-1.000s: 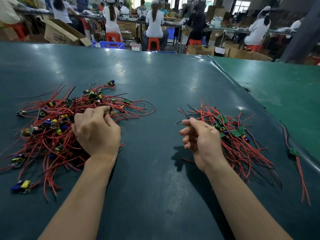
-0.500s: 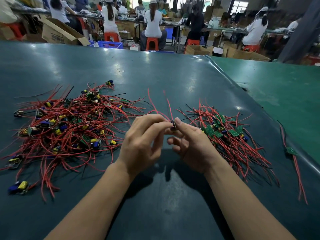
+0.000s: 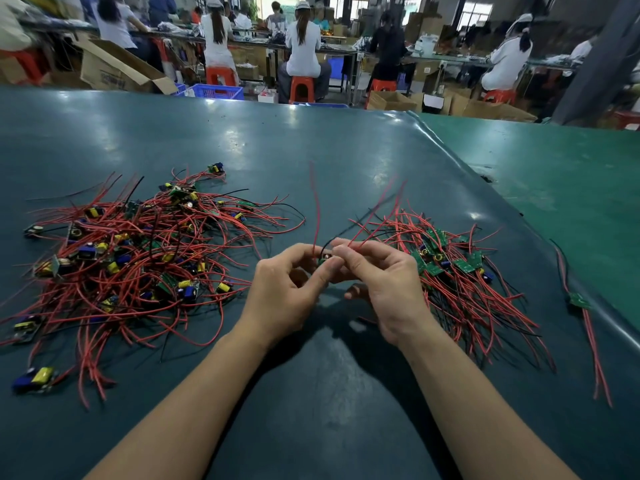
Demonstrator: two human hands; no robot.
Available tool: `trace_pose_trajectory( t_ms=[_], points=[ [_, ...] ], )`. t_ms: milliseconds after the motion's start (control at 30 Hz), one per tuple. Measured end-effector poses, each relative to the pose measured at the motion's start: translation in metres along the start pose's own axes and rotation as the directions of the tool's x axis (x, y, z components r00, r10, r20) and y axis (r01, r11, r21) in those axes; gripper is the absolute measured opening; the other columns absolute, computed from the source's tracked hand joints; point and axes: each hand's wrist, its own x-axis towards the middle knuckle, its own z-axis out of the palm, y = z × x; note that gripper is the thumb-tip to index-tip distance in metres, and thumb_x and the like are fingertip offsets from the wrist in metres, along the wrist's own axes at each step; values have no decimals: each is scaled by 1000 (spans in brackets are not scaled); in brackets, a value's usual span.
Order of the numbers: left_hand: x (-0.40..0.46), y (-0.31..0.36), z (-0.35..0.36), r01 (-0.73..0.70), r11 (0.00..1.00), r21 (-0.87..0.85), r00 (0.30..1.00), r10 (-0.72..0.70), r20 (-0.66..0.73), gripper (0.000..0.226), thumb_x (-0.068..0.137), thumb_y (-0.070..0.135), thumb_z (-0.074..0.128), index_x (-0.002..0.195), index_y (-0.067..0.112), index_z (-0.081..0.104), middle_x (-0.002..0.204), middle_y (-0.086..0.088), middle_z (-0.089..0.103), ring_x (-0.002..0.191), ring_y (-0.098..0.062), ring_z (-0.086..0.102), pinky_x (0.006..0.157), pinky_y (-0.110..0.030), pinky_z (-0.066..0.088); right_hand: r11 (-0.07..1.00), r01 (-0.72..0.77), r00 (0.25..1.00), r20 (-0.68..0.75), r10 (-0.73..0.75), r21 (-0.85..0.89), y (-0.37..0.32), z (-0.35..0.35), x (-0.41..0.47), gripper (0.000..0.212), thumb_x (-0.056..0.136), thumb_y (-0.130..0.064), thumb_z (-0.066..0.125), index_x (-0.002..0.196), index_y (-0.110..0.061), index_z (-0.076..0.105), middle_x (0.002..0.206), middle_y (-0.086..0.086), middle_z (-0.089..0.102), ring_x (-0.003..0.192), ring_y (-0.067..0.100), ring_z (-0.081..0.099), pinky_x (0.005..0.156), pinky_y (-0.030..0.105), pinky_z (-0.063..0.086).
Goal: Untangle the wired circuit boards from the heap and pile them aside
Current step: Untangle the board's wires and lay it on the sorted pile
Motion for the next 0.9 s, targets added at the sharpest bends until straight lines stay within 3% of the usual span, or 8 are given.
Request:
trace_pose_trajectory(
  t_ms=[167, 333, 500, 567, 667, 733, 833, 900],
  points=[
    [4, 2, 4, 78, 963, -257, 997, -80, 3, 13, 88, 8, 68, 101, 8, 68, 79, -10, 73, 60, -20, 65, 52, -28, 53, 998, 48, 999, -11, -48, 41, -1, 0, 2, 7, 86, -1, 67, 88, -5, 72, 82, 9, 74, 75, 18, 70, 57, 21, 53],
    [8, 4, 6, 197, 831, -520, 972, -235, -7, 18, 89, 18, 60, 100, 9, 71, 82, -4, 74, 64, -15, 65, 58, -22, 52, 956, -91, 996, 33, 85, 278, -1, 3, 4, 15, 95, -5, 54, 89, -4, 68, 84, 7, 73, 79, 17, 69, 69, 23, 56],
    [10, 2, 5, 207, 822, -531, 963, -267, -38, 15, 96, 9, 55, 100, 8, 70, 86, -8, 74, 66, -17, 68, 60, -22, 54, 993, 15, 999, 43, -20, 118, 1, 3, 2, 19, 95, 3, 52, 85, -4, 68, 90, 14, 71, 88, 24, 67, 80, 31, 55],
    [11, 1, 4, 227, 800, -556, 956, -293, -32, 13, 95, 12, 58, 103, 8, 66, 87, -10, 74, 68, -19, 69, 60, -23, 54, 977, 182, 983, 42, -179, -109, 4, 3, 1, 19, 92, 9, 55, 84, -3, 68, 98, 16, 69, 94, 21, 66, 86, 33, 54],
    [12, -1, 3, 221, 796, -563, 958, -286, -28, 15, 88, 12, 65, 102, 8, 68, 87, -8, 75, 73, -17, 69, 67, -23, 56, 899, 331, 943, 73, -324, -286, 7, 5, 1, 17, 88, 13, 60, 93, -1, 69, 105, 17, 67, 96, 11, 66, 84, 19, 51],
    [12, -2, 2, 204, 804, -559, 963, -266, -31, 14, 86, 5, 67, 100, 7, 70, 86, -6, 74, 71, -15, 68, 69, -22, 56, 965, 227, 973, -18, -231, -132, 8, 5, 2, 21, 87, 10, 64, 100, -6, 67, 99, 11, 70, 92, 17, 68, 81, 22, 55],
    [12, -1, 2, 214, 769, -603, 962, -271, -4, 22, 79, 10, 71, 101, 5, 70, 87, -8, 74, 70, -16, 69, 69, -22, 55, 989, -12, 991, -132, 32, 151, 5, 3, 4, 6, 84, 0, 71, 84, -6, 68, 72, 5, 70, 69, 22, 67, 63, 22, 57],
    [11, -1, 1, 245, 760, -601, 961, -273, 46, 26, 76, 15, 72, 100, 6, 70, 85, -10, 73, 69, -17, 68, 67, -23, 56, 976, -47, 984, -160, 82, 211, 4, 2, 4, 9, 84, -6, 72, 76, -6, 68, 65, 5, 69, 56, 18, 65, 53, 20, 54]
  ],
)
